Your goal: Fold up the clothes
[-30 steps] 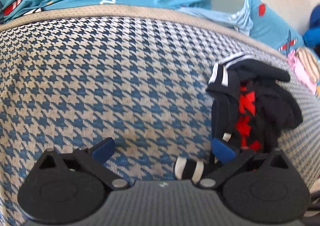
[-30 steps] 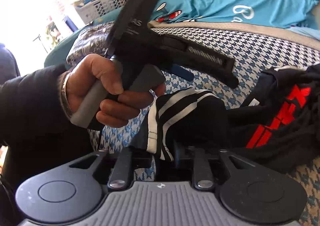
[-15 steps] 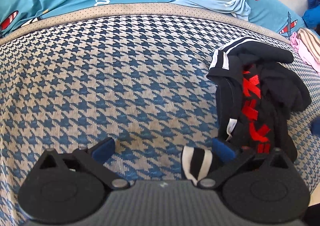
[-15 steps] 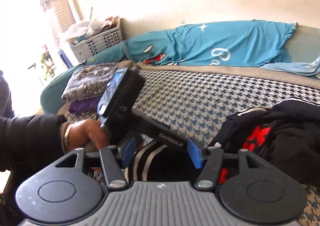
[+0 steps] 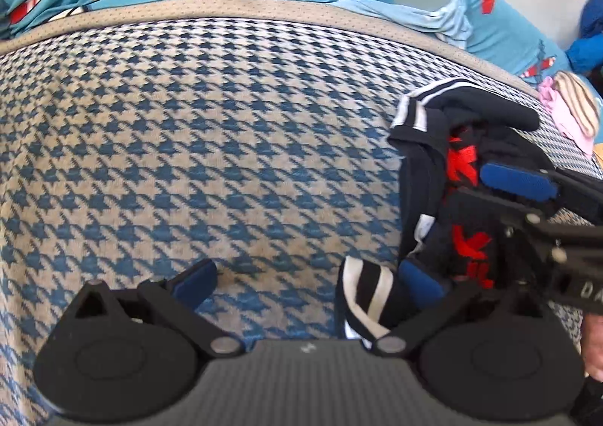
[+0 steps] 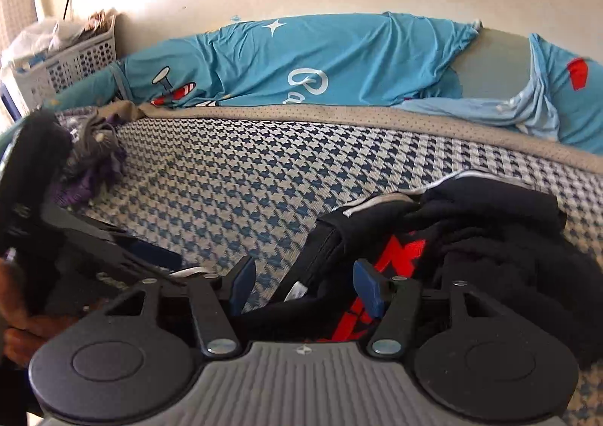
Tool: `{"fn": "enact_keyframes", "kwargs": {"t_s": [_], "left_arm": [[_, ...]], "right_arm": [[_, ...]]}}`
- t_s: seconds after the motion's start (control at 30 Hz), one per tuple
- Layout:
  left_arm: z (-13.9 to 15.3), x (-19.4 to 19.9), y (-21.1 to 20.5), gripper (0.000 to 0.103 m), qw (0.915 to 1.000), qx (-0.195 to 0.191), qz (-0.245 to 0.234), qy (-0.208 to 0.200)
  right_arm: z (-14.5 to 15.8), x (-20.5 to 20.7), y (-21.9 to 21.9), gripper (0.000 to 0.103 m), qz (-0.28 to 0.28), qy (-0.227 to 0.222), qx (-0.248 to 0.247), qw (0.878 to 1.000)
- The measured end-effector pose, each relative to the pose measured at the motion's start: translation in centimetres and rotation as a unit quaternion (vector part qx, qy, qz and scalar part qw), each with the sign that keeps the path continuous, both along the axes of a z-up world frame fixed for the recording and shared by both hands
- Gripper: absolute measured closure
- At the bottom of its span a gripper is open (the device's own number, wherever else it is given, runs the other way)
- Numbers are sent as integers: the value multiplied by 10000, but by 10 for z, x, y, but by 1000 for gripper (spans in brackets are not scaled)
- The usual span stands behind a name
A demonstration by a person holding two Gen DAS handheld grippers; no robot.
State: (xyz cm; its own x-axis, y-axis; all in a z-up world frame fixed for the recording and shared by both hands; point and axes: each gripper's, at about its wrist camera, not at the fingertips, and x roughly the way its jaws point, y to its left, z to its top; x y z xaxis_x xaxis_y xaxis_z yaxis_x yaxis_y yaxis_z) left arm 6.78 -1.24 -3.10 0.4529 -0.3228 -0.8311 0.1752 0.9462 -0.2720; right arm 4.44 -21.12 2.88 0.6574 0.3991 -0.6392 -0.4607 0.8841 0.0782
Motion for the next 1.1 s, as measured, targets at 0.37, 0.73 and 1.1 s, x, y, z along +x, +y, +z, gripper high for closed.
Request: {"fn": "enact_keyframes", "kwargs": {"t_s": [0.37, 0.73, 1.1], "left_arm": [[3, -4, 9, 0, 9990, -368, -256, 53], [-3, -11, -14, 0, 9963, -350, -780, 25], [-2, -19, -24, 22, 9962, -99, -824, -272]], "right_arm": [[-10, 30, 9, 45, -131, 286, -183, 9993], [-35, 54, 29, 56, -290, 436, -982, 9938], [-14, 62, 23, 93, -485, 262, -115, 9984]]}}
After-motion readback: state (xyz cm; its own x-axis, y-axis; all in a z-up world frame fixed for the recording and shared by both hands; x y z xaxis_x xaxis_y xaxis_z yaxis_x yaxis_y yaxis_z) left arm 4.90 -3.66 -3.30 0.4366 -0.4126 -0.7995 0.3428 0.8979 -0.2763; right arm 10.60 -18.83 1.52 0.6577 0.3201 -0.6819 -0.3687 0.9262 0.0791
